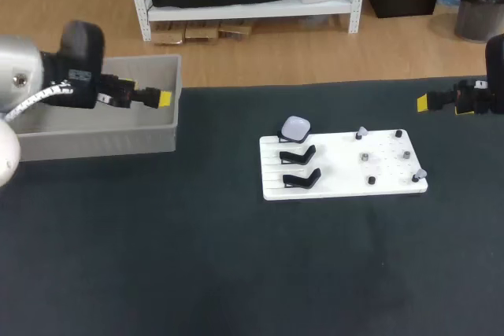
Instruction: Pick up each earbud case from the left stands, insert the matching earbuds, close the lid, and place the case in the box.
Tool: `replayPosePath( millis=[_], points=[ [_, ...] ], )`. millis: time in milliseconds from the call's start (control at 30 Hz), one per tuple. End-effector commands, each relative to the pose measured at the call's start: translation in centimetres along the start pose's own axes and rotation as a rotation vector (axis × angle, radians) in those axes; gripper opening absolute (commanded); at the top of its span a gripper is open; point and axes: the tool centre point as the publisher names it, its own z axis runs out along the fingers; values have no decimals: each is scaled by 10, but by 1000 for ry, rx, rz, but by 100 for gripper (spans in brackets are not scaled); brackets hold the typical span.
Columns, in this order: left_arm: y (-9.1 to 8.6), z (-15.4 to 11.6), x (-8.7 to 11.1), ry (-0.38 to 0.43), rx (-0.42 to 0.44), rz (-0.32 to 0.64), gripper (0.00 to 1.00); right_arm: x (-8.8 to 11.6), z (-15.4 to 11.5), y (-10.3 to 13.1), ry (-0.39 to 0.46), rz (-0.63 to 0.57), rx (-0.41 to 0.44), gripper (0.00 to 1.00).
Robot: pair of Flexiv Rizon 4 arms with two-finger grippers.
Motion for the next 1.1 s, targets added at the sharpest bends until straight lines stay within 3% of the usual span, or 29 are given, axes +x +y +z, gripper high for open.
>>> replayPosePath(
  millis=[33, 533, 667, 733, 800, 1100],
  points=[
    [0, 8, 0, -319, 673, 780, 100, 0, 0, -1, 1, -1, -2, 100],
    [0, 8, 0, -319, 673, 780, 100, 0, 0, -1, 1, -1, -2, 100],
    [-30, 41, 10, -261, 629, 727, 100, 0, 0, -1, 1, -1, -2, 100],
    [-34, 53, 13, -209, 570, 720, 100, 0, 0, -1, 1, -1, -2, 100],
    [-36, 60, 13, -216, 521, 705, 100, 0, 0, -1, 1, -1, -2, 100],
    [-57, 103, 16, -114, 450, 654, 100, 0, 0, -1, 1, -1, -2, 100]
  ],
)
